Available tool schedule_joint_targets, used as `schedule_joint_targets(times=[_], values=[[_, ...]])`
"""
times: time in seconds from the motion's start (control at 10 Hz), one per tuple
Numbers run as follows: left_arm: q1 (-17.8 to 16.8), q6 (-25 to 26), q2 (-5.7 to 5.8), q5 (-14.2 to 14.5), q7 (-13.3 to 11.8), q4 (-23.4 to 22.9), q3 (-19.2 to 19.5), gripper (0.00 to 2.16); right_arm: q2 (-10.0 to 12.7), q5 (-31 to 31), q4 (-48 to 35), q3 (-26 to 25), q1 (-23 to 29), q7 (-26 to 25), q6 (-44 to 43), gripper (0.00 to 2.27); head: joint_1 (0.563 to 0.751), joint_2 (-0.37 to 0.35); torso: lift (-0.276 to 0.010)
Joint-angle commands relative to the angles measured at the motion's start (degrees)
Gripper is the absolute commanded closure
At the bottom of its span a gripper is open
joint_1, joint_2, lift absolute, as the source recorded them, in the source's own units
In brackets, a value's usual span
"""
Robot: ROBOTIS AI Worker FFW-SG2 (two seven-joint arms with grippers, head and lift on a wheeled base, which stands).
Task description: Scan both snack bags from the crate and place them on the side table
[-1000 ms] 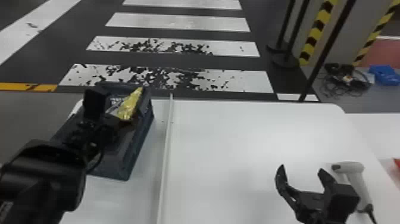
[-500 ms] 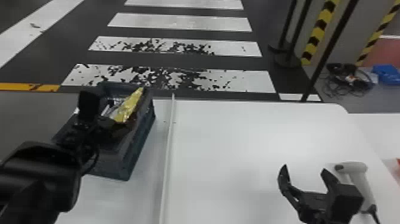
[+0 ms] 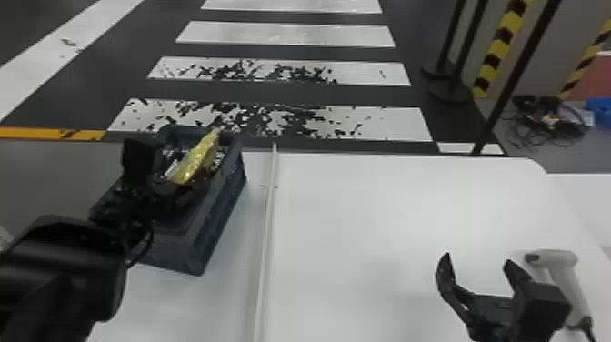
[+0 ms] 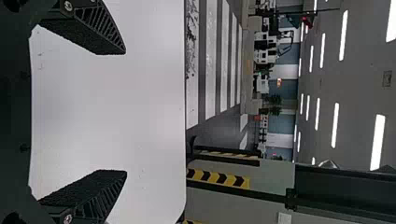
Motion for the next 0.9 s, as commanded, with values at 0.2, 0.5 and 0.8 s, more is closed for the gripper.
schedule_joint_targets(times=[0.2,0.5,0.8], values=[[-0.35,1.63,0.05,0.00,0.17,-0.01,-0.34,0.75,-0.04,-0.11,-0.05,-0.44,0.00,0.00,-0.05,0.08,0.695,0.003,-0.095],[-0.26,5.49,0.40,0.79,4.65,-0.54,-0.26,2.14,-0.04,-0.20,0.04,-0.79,0.00,0.00,0.13,0.08,0.695,0.018,-0.095],[-0.43,5.32,-0.65,1.85,8.52,-4.23,0.10,2.14,0.05,-0.11,0.04,-0.88,0.00,0.00,0.13,0.08,0.695,0.027,-0.095]])
